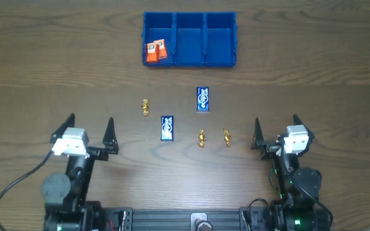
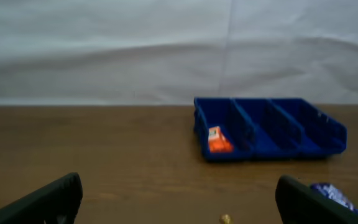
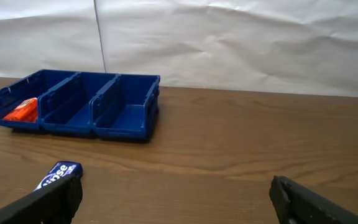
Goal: Sort Candies Into Trays
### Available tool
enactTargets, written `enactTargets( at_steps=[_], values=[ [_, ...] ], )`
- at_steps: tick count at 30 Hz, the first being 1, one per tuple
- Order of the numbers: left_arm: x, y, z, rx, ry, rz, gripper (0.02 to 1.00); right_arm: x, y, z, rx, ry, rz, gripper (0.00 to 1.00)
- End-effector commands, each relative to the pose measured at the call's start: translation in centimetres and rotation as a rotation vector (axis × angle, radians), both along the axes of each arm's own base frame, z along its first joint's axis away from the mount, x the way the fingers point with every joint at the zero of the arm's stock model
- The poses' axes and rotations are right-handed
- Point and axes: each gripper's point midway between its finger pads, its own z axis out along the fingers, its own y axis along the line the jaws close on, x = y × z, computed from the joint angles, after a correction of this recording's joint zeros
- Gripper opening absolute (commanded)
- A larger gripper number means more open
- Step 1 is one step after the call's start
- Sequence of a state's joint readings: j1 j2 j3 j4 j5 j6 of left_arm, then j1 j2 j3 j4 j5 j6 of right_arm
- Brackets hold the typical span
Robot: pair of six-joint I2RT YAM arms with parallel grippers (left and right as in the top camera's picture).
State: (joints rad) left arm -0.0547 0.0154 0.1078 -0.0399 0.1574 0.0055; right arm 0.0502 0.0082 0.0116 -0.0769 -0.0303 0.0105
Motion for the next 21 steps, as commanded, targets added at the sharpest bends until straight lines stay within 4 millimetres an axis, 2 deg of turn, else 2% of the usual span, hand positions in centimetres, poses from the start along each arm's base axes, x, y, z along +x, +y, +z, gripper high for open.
enactTargets(
  at_steps=[1, 2, 4, 5, 21],
  values=[
    [0.44, -0.24, -4.55, 0.02, 0.083, -0.016, 0.998, 0.0, -0.14, -0.14, -0.004, 0.001, -0.005, 0.998],
    [0.35, -0.21, -5.41, 0.021, 0.117, -0.014, 0.996, 0.0, -0.15, -0.14, -0.004, 0.001, -0.005, 0.998],
    [0.36, -0.26, -5.29, 0.021, 0.111, -0.017, 0.961, 0.0, -0.14, -0.14, -0.004, 0.001, -0.005, 0.998],
    [0.36, -0.26, -5.29, 0.021, 0.111, -0.017, 0.998, 0.0, -0.14, -0.14, -0.004, 0.001, -0.005, 0.998],
    [0.36, -0.26, -5.3, 0.021, 0.112, -0.017, 0.998, 0.01, -0.13, 0.02, -0.004, -0.005, -0.004, 0.998]
  ],
)
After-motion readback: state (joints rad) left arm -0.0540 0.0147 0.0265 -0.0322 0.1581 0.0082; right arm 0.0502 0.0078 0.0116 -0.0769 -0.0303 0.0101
